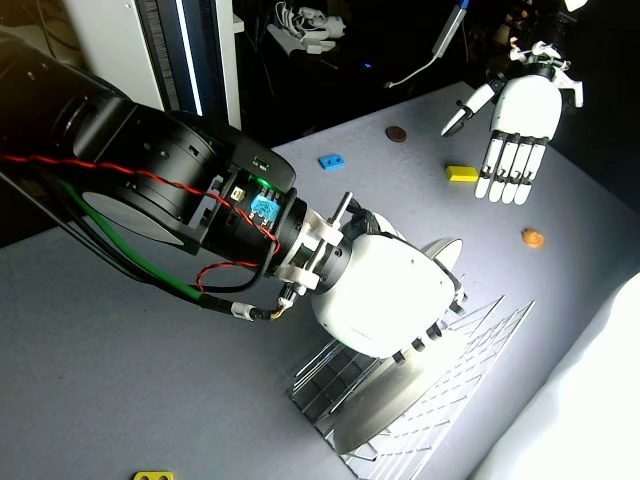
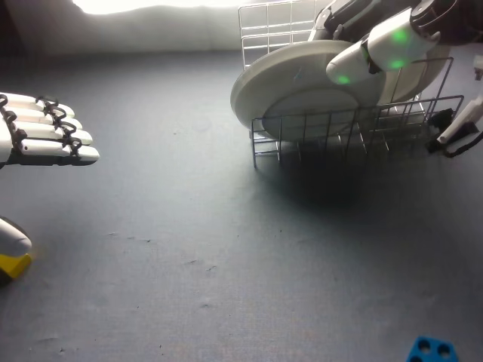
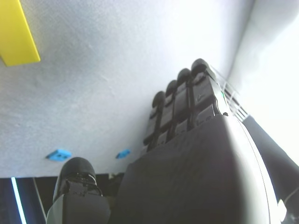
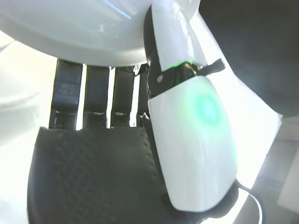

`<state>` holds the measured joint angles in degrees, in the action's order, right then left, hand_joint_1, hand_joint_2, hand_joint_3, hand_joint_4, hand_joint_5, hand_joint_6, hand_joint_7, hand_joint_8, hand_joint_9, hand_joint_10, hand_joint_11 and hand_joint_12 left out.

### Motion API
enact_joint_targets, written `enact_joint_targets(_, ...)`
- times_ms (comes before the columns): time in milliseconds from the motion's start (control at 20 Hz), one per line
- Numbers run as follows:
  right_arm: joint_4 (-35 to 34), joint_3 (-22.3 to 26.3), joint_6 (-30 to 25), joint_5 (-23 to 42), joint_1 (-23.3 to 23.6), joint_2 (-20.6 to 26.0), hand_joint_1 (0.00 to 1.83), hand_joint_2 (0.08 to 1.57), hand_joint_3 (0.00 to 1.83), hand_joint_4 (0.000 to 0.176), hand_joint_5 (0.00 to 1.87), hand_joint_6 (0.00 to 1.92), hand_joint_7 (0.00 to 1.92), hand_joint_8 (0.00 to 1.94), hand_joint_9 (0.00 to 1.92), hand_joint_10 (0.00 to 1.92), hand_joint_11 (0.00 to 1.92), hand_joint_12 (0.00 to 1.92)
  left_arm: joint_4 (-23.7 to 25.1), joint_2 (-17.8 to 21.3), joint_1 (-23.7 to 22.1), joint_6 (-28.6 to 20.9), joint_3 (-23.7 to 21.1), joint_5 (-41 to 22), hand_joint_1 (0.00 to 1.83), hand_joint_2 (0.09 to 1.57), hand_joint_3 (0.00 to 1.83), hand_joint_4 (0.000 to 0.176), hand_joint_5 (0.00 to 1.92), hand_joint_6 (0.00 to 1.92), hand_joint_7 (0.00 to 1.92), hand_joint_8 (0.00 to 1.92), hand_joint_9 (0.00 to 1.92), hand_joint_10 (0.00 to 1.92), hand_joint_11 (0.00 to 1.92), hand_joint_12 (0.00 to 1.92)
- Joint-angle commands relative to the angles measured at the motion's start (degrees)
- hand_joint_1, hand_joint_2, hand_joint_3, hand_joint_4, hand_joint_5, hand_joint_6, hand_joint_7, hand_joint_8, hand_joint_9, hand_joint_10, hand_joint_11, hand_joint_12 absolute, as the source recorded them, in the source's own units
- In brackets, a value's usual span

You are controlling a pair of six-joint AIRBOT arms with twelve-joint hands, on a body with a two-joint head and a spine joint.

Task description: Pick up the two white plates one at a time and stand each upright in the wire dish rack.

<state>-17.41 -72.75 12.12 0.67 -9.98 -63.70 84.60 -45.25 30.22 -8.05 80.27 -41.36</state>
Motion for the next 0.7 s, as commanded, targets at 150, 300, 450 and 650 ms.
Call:
enact_joint_targets(150, -0.27, -0.02, -0.53, 6.43, 0.36, 0.17, 1.36, 1.15, 0.00, 0.000, 0.87, 1.15, 0.90, 1.10, 0.84, 1.24, 0.70, 1.26, -2.97, 0.14, -0.41, -0.13, 0.11, -0.84, 0.00, 1.05, 0.00, 0.000, 0.00, 0.00, 0.00, 0.00, 0.00, 0.00, 0.00, 0.00)
enact_joint_targets(300, 0.52, 0.01, -0.53, 6.84, 0.64, 0.12, 1.19, 1.18, 0.00, 0.018, 0.81, 1.25, 0.90, 1.10, 0.85, 0.53, 0.56, 1.25, -2.97, 0.20, -0.41, -0.13, -0.07, -0.85, 0.00, 1.04, 0.00, 0.000, 0.00, 0.00, 0.00, 0.00, 0.00, 0.00, 0.00, 0.00)
enact_joint_targets(450, 0.65, 0.02, -0.53, 6.88, 0.98, 0.12, 1.14, 1.18, 0.00, 0.000, 0.84, 1.19, 0.85, 0.61, 0.87, 0.38, 0.51, 1.23, -2.88, 0.20, -0.41, -0.13, -0.11, -0.85, 0.00, 1.04, 0.00, 0.000, 0.00, 0.00, 0.00, 0.00, 0.00, 0.00, 0.00, 0.00)
enact_joint_targets(650, 0.82, 0.03, -0.53, 6.98, 1.40, 0.13, 1.18, 1.10, 0.00, 0.000, 0.76, 0.62, 0.98, 0.06, 0.90, 0.20, 0.46, 1.20, -2.75, 0.22, -0.47, -0.13, -0.26, -0.99, 0.00, 1.05, 0.00, 0.000, 0.00, 0.00, 0.00, 0.00, 0.00, 0.00, 0.00, 0.00)
